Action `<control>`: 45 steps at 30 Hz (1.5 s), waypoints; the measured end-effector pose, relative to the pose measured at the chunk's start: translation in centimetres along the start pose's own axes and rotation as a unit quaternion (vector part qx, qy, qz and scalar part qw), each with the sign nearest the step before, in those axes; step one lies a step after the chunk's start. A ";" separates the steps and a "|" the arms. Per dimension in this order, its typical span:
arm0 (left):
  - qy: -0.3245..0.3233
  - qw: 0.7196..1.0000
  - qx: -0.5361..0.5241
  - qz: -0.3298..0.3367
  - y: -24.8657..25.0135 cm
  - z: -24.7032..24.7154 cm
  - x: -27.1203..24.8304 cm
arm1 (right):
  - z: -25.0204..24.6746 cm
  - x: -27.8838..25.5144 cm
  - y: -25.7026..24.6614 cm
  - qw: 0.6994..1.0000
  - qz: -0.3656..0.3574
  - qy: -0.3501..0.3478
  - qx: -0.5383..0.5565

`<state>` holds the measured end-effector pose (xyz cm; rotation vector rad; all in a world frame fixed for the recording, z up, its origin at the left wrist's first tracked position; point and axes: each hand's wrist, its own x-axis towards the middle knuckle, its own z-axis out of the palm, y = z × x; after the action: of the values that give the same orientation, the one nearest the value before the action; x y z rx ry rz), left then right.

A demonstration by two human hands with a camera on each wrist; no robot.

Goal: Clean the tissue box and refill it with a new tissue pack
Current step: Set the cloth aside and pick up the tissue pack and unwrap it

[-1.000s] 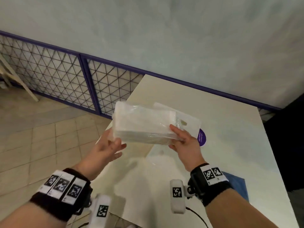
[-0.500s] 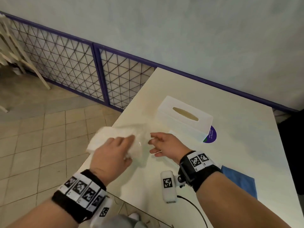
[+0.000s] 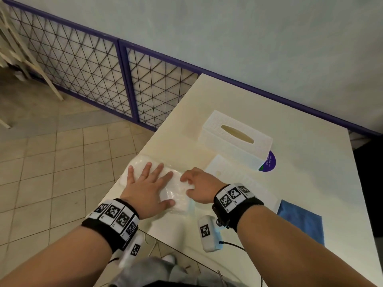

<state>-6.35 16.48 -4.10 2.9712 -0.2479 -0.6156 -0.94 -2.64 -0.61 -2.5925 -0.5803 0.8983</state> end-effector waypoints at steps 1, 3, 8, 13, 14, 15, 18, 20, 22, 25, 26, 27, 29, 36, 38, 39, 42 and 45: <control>-0.005 1.000 -0.012 -0.005 -0.2 0.3 0.2 | 0.2 0.1 -0.1 1.000 0.007 -0.007 0.002; -0.009 1.000 -0.024 -0.009 -0.4 0.8 0.3 | 0.3 0.2 -0.2 1.000 0.020 -0.012 0.015; 0.005 0.999 -0.052 -0.011 -0.6 1.5 0.4 | 0.2 -0.4 0.0 0.996 0.069 -0.050 0.039; -0.003 0.997 -0.079 0.006 -1.2 1.6 0.4 | 0.8 -0.5 1.9 0.987 0.157 -0.024 0.028; -0.005 0.996 -0.083 0.010 -1.3 1.7 0.4 | 0.6 -0.5 2.2 0.989 0.143 0.016 0.025; -0.007 0.996 -0.088 0.012 -1.4 1.8 0.3 | 0.4 -0.3 2.3 0.988 0.136 0.060 0.040; -0.008 0.995 -0.095 0.016 -1.5 2.0 0.2 | -0.2 0.0 1.8 0.984 0.106 0.103 0.104; -0.006 0.995 -0.100 0.016 -1.5 2.0 0.1 | -0.5 0.1 1.2 0.984 0.097 0.096 0.114; -0.003 0.995 -0.102 0.014 -1.5 2.0 0.0 | -0.5 0.1 1.0 0.986 0.103 0.068 0.110; 0.001 0.994 -0.105 0.016 -1.4 2.0 -0.1 | -0.4 0.1 0.7 0.987 0.113 0.044 0.107; 0.003 0.994 -0.105 0.015 -1.4 2.1 -0.1 | -0.3 0.1 0.5 0.986 0.112 0.051 0.108; 0.005 0.994 -0.106 0.012 -1.4 2.1 -0.1 | -0.3 0.2 0.4 0.986 0.108 0.063 0.110; 0.007 0.994 -0.107 0.001 -1.2 2.2 -0.2 | -0.2 0.4 0.2 0.985 0.101 0.080 0.115; -0.001 0.997 -0.079 -0.022 -0.6 1.6 -0.5 | 0.2 1.0 -0.8 0.976 0.127 0.107 0.144; 0.013 0.998 -0.053 -0.016 -0.9 1.3 -0.5 | 0.4 0.9 -1.1 0.962 0.160 0.077 0.208; 0.022 0.999 -0.037 -0.016 -1.1 1.1 -0.5 | 0.4 0.8 -1.2 0.956 0.168 0.066 0.231; 0.031 0.999 -0.004 -0.023 -1.9 0.6 0.0 | -0.2 0.7 -1.8 0.964 0.130 0.090 0.212; 0.021 0.998 -0.033 -0.042 -2.6 0.3 0.1 | -1.3 0.4 -2.3 0.959 0.123 0.138 0.214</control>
<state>-6.01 18.99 -4.74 2.9387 -0.0976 -0.5576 -0.39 -0.68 1.17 -2.3544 0.0182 0.6259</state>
